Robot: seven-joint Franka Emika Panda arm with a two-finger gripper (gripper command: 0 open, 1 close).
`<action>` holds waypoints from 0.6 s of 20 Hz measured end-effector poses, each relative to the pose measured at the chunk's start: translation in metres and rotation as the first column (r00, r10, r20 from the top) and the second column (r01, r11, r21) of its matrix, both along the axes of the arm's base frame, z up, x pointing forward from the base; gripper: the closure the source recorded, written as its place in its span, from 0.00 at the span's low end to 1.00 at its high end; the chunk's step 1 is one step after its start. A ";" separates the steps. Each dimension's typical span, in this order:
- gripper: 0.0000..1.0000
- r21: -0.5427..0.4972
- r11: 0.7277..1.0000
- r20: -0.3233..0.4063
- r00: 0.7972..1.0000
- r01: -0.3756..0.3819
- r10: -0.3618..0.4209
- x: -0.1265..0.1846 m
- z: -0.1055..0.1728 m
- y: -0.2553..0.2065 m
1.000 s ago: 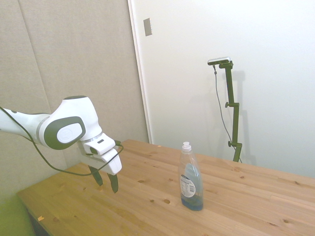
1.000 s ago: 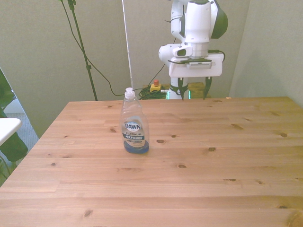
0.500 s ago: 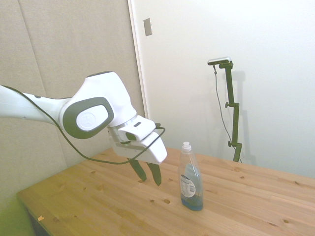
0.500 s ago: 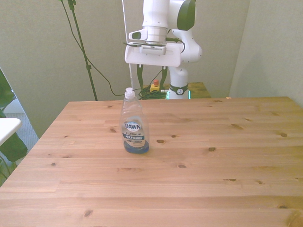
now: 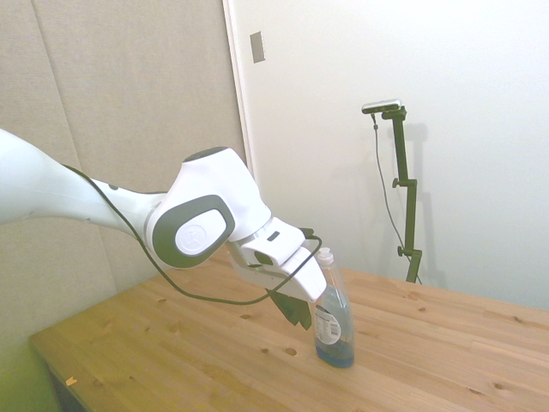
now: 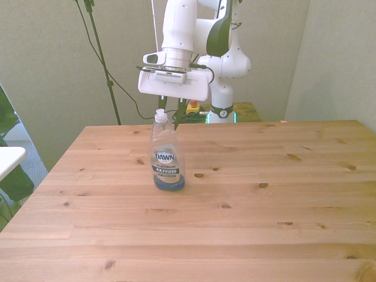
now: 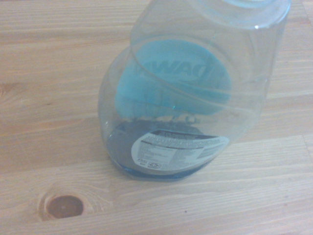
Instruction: Knock down the dish soap
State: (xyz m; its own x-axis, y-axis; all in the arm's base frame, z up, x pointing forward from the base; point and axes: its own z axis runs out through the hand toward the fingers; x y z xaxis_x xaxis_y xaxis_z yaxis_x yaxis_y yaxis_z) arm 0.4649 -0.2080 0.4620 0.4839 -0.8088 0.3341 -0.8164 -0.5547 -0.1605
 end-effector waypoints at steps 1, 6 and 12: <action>1.00 -0.004 1.000 0.001 1.000 0.007 -0.007 0.005 -0.004 0.002; 1.00 -0.016 1.000 0.022 0.999 0.026 -0.026 0.034 -0.013 0.022; 1.00 -0.041 0.998 0.069 0.997 0.049 -0.046 0.068 0.004 0.027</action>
